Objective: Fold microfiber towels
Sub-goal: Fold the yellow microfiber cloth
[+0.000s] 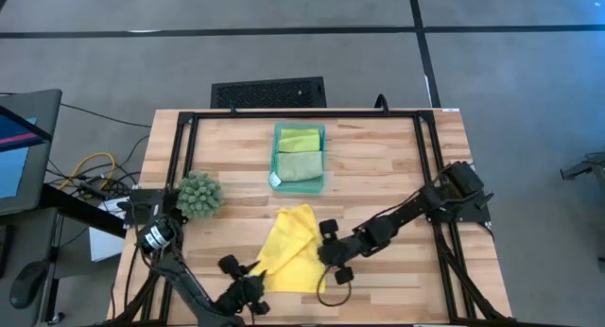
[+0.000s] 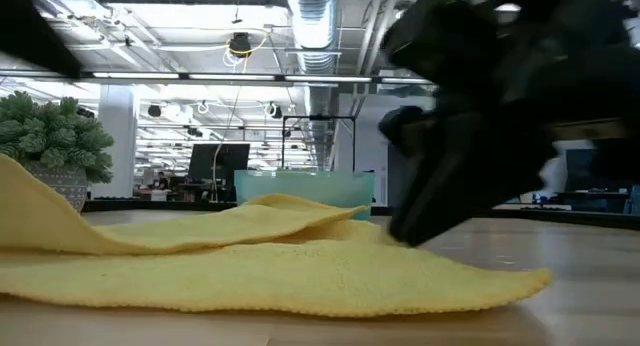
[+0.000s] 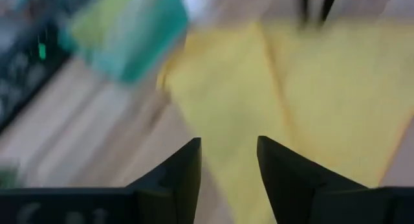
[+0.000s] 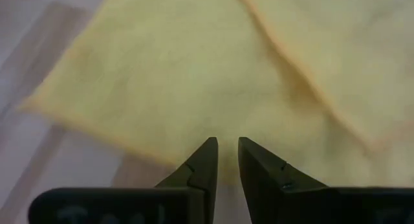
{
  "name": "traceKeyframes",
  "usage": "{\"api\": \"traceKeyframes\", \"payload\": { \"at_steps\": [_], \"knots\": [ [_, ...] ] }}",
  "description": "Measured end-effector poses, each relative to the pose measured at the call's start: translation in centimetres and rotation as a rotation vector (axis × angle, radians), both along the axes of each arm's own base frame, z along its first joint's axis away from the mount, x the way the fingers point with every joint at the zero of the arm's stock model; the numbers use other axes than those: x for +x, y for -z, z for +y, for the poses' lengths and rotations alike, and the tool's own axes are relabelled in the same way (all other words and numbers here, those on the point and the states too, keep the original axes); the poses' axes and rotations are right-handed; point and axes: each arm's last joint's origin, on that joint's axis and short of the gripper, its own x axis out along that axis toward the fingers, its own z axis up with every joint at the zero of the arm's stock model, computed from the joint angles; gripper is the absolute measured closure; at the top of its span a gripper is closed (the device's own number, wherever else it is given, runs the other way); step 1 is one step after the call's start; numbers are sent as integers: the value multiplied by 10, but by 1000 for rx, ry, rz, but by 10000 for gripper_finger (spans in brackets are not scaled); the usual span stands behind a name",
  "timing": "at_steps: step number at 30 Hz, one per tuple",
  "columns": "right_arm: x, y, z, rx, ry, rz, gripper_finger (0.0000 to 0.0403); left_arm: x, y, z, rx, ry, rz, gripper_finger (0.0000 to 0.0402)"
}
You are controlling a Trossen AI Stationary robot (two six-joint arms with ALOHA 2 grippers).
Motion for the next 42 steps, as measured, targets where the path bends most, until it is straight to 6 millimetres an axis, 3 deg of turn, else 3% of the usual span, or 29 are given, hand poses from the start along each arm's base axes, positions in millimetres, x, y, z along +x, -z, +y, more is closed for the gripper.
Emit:
{"api": "traceKeyframes", "payload": {
  "at_steps": [3,8,12,16,20,24,27,30,34,38,42],
  "knots": [
    [11,4,-5,20,52,9,317,21,0,7,61,66,-70,258],
    [15,7,-10,63,65,64,317,65,7,28,62,110,-24,283],
    [6,6,-11,38,51,155,317,99,29,50,-1,148,20,306],
    [-6,-1,-8,18,46,217,317,115,56,75,-82,178,71,324],
    [-19,-8,-1,16,52,268,317,111,69,94,-90,113,108,339],
    [-30,-10,6,-2,49,320,317,88,69,98,-44,4,176,352],
    [-36,-10,11,-4,22,352,317,60,53,90,5,-78,165,363],
    [-37,-10,14,26,-1,368,317,32,29,79,61,-131,53,372],
    [-38,-10,17,46,-21,370,317,5,14,66,96,-158,-126,383],
    [-38,-10,18,53,-26,370,317,6,17,56,69,-82,-278,396],
    [-36,-10,15,60,-19,370,317,39,27,57,8,-11,-207,400]
  ]
}}
